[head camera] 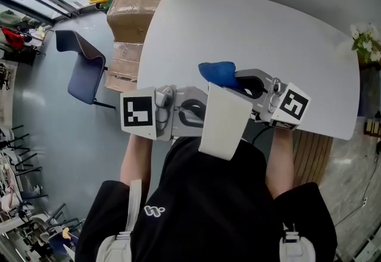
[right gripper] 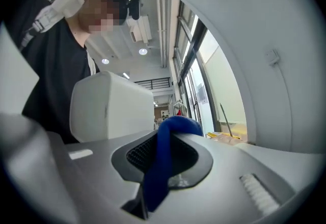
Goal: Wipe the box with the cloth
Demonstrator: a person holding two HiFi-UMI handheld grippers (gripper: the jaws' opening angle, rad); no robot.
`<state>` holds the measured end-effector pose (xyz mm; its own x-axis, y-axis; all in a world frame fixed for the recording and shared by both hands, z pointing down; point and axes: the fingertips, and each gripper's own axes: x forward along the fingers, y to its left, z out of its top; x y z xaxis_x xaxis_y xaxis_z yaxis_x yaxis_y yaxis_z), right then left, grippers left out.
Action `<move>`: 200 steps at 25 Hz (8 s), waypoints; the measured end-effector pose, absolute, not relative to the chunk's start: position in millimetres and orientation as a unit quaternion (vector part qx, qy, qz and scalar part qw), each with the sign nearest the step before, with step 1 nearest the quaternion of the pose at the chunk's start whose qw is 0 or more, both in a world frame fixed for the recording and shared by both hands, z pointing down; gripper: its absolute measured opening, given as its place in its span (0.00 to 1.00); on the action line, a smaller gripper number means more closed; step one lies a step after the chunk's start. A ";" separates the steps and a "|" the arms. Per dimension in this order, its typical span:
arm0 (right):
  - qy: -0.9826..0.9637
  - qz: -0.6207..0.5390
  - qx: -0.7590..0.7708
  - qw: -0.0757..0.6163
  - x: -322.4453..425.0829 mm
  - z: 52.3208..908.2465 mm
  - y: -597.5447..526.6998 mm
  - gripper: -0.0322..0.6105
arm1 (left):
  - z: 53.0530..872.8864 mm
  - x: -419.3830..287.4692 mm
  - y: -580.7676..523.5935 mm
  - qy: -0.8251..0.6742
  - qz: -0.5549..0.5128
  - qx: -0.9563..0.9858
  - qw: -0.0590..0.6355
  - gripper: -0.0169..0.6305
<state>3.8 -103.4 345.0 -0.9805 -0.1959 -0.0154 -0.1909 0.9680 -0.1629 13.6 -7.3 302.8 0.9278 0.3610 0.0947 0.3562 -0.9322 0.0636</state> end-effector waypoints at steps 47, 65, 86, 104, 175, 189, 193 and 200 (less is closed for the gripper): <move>0.966 -0.060 -0.144 0.207 24.5 265.3 -88.4 0.14 | 329.2 -31.9 -91.5 -0.046 -0.022 0.994 0.102 0.11; 0.946 -0.070 -0.291 0.121 33.1 309.3 -127.1 0.14 | 282.3 -38.9 -90.3 -0.054 -0.127 0.984 0.113 0.11; 0.961 -0.085 -0.174 0.200 29.8 281.1 -88.9 0.14 | 364.8 -56.3 -136.5 -0.216 0.054 0.968 0.113 0.11; 0.913 -0.105 -0.367 0.145 66.2 325.5 -133.6 0.14 | 486.2 -31.9 -117.1 -0.136 0.388 0.910 0.058 0.11; 0.878 -0.090 -0.466 0.064 42.3 330.6 -154.2 0.14 | 346.3 -21.7 -164.1 -0.484 0.026 0.873 0.052 0.03; 0.839 -0.058 -0.540 0.030 53.0 331.0 -154.3 0.13 | 323.1 -11.8 -153.7 -0.526 -0.006 0.850 0.015 0.03; 0.840 -0.054 -0.540 0.026 53.5 331.9 -153.9 0.13 | 323.0 -14.6 -156.4 -0.531 -0.015 0.847 0.023 0.03; 0.844 -0.053 -0.533 0.022 54.6 335.9 -154.5 0.13 | 326.3 -13.2 -160.4 -0.529 -0.014 0.848 0.020 0.03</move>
<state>54.6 -154.5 335.9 -0.4311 -0.9021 0.0195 -0.8975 0.4265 -0.1120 -13.2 -160.4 326.3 0.4394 -0.8983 -0.0020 -0.8972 -0.4390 0.0492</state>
